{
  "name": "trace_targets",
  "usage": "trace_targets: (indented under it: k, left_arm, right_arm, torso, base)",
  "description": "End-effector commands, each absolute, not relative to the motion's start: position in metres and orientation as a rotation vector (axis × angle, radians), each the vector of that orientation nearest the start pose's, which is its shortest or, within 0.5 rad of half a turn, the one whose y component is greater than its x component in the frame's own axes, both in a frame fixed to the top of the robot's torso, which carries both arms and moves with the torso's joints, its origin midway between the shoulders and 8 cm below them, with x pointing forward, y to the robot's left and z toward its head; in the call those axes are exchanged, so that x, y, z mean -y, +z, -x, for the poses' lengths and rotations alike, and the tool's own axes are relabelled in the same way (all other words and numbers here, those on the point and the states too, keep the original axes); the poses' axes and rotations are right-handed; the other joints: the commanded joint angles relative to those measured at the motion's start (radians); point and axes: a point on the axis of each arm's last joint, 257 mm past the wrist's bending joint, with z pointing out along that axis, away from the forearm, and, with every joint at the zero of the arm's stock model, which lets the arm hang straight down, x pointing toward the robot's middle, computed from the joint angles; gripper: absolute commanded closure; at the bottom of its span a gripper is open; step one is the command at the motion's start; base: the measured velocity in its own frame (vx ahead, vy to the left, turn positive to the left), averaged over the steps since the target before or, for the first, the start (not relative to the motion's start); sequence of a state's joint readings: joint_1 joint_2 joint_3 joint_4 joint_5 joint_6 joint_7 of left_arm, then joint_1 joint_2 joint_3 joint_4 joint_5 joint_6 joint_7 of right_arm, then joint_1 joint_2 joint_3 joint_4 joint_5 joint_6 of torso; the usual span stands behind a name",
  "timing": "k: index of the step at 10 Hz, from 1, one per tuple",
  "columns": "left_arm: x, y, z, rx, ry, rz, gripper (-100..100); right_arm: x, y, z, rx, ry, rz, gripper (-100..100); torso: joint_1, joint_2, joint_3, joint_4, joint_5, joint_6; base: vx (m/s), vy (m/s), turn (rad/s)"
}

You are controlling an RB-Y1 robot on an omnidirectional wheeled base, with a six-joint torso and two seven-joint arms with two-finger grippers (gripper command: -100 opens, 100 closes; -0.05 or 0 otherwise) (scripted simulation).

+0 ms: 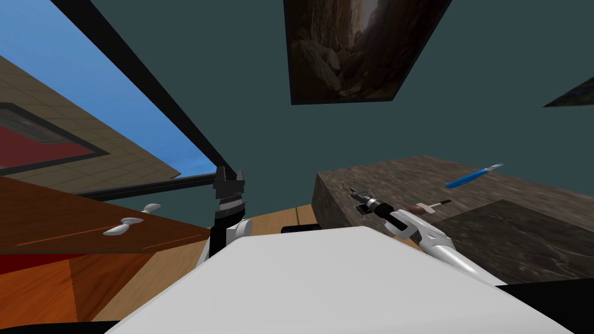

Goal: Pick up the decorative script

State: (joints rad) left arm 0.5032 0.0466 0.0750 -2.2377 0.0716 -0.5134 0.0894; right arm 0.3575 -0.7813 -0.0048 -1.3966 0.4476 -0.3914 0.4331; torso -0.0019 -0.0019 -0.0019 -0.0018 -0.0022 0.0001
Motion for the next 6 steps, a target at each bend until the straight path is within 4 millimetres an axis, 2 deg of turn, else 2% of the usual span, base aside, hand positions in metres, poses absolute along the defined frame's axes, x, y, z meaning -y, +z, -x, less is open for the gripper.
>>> trace_targets:
  k: [1, 2, 3, 6]
  left_arm:
    - [-0.311, 0.010, -0.344, -0.595, -1.346, 0.718, 0]
    - [-0.311, 0.010, -0.344, -0.595, -1.346, 0.718, 0]
    - [-0.311, 0.010, -0.344, -0.595, -1.346, 0.718, 0]
    - [-0.311, 0.010, -0.344, -0.594, -1.346, 0.719, 0]
  right_arm:
    - [0.463, -0.321, -0.391, -1.883, 0.076, 0.136, 100]
    - [0.463, -0.321, -0.391, -1.883, 0.076, 0.136, 0]
    - [0.473, -0.316, -0.393, -1.884, 0.065, 0.155, -100]
    - [0.488, -0.309, -0.394, -1.890, 0.051, 0.189, -100]
  torso:
    - [0.000, 0.000, 0.000, 0.000, 0.000, 0.000]
    - [0.000, 0.000, 0.000, 0.000, 0.000, 0.000]
    - [0.000, 0.000, 0.000, 0.000, 0.000, 0.000]
    - [0.007, -0.007, -0.004, -0.002, 0.002, 0.000]
  base:
    - [0.000, 0.000, 0.000]
    - [0.000, 0.000, 0.000]
    - [0.057, 0.055, 0.070]
    - [0.105, 0.101, 0.057]
